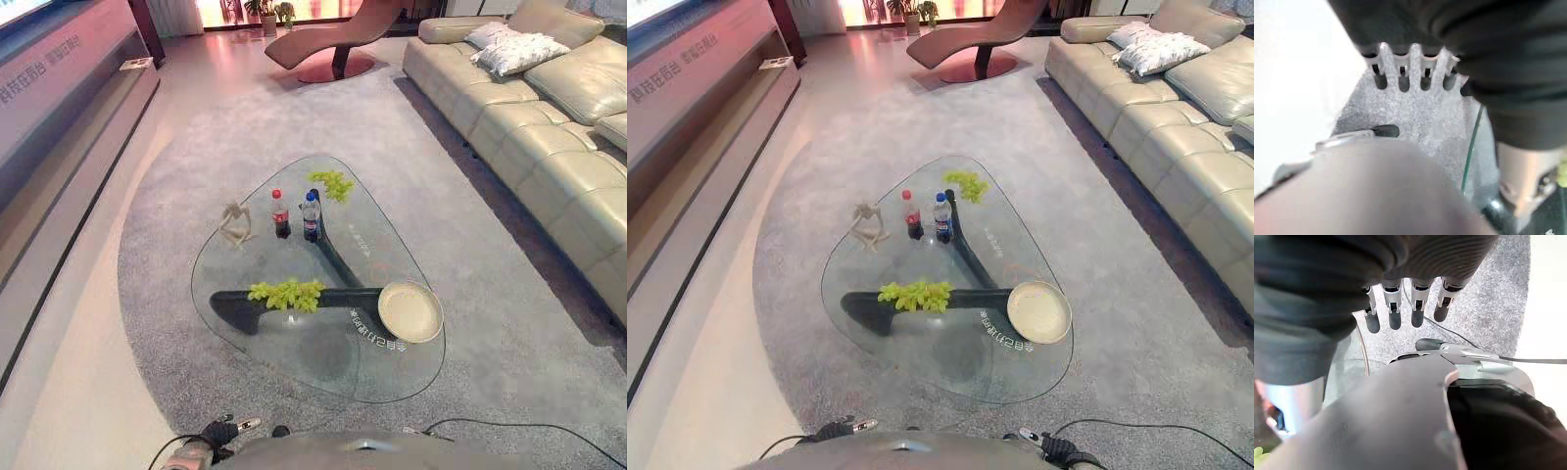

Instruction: Pick up fruits into the plate

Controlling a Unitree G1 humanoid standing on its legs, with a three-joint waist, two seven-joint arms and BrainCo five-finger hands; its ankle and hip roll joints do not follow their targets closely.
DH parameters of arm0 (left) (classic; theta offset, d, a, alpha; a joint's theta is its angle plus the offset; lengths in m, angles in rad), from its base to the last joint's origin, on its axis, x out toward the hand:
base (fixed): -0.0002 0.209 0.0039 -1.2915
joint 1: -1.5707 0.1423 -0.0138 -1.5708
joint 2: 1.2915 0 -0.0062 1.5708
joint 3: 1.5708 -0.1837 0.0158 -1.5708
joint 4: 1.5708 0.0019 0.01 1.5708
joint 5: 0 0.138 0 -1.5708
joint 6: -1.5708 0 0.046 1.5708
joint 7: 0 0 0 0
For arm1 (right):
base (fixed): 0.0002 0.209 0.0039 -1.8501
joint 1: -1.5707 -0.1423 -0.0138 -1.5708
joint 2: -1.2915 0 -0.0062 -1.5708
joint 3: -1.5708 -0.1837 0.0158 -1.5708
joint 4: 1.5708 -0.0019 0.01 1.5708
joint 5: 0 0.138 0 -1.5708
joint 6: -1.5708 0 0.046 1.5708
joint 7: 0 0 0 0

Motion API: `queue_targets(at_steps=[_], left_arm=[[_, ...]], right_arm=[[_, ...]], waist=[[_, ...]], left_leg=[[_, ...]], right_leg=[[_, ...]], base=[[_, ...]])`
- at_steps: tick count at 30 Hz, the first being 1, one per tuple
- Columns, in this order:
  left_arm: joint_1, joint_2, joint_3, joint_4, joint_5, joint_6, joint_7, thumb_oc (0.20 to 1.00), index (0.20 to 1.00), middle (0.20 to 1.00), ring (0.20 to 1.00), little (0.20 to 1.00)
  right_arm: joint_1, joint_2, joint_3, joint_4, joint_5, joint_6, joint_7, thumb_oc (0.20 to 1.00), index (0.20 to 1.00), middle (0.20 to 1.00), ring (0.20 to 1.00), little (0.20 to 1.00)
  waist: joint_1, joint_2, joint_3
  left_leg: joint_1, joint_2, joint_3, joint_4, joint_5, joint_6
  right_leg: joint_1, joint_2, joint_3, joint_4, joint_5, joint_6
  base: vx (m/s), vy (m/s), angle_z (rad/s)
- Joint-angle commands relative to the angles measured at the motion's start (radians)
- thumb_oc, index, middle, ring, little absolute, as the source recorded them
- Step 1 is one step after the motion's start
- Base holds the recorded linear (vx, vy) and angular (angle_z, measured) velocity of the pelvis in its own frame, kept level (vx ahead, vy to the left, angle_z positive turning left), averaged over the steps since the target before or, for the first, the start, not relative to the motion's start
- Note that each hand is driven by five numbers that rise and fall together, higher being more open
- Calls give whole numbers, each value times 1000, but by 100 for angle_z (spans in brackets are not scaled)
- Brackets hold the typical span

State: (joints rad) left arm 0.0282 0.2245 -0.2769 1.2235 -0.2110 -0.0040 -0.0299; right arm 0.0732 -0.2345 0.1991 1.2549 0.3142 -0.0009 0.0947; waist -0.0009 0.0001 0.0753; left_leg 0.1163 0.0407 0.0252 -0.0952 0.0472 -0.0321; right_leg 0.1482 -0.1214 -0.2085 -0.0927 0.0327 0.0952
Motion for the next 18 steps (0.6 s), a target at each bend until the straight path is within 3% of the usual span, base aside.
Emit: queue_targets(at_steps=[1,6,9,12,13,16,18], left_arm=[[-69,-15,-14,40,51,-14,-1,1000,1000,1000,1000,1000],[-69,-11,-4,45,38,14,22,1000,1000,1000,1000,1000],[-78,-1,-8,49,185,-15,76,1000,1000,1000,1000,1000],[-97,10,-63,29,252,-25,138,1000,1000,1000,1000,1000],[-129,21,-105,8,302,-19,202,1000,1000,1000,1000,1000],[-185,52,-154,-44,340,-58,235,1000,1000,1000,1000,1000],[-213,66,-182,-89,338,-52,254,1000,1000,1000,1000,1000]], right_arm=[[-84,28,-12,69,6,-12,13,1000,1000,1000,1000,1000],[-84,27,-2,64,9,-8,14,1000,1000,1000,1000,1000],[-84,27,1,58,-2,-3,17,1000,1000,1000,1000,1000],[-94,15,17,49,8,7,20,1000,1000,1000,1000,1000],[-111,1,25,47,20,10,33,1000,1000,1000,1000,1000],[-134,-24,44,24,40,12,47,1000,1000,1000,1000,1000],[-152,-46,50,7,50,17,52,1000,1000,1000,1000,1000]], waist=[[28,-1,54],[31,-3,60],[25,-5,67],[16,1,77],[8,7,91],[-3,18,114],[-9,32,129]], left_leg=[[86,-13,69,8,-112,8],[86,-11,71,15,-113,9],[83,-10,72,19,-115,8],[75,-7,73,23,-113,8],[68,-7,70,24,-113,10],[47,-3,67,30,-109,8],[29,-2,65,35,-105,5]], right_leg=[[9,-33,18,56,-26,29],[6,-32,21,62,-30,27],[1,-29,29,67,-32,25],[-15,-27,39,74,-33,25],[-30,-22,52,81,-36,24],[-60,-19,65,91,-37,24],[-81,-20,70,94,-35,21]], base=[[95,-113,-22],[57,-16,0],[74,-6,-1],[8,8,-1],[21,18,-4],[-1,28,-5],[-67,105,-3]])
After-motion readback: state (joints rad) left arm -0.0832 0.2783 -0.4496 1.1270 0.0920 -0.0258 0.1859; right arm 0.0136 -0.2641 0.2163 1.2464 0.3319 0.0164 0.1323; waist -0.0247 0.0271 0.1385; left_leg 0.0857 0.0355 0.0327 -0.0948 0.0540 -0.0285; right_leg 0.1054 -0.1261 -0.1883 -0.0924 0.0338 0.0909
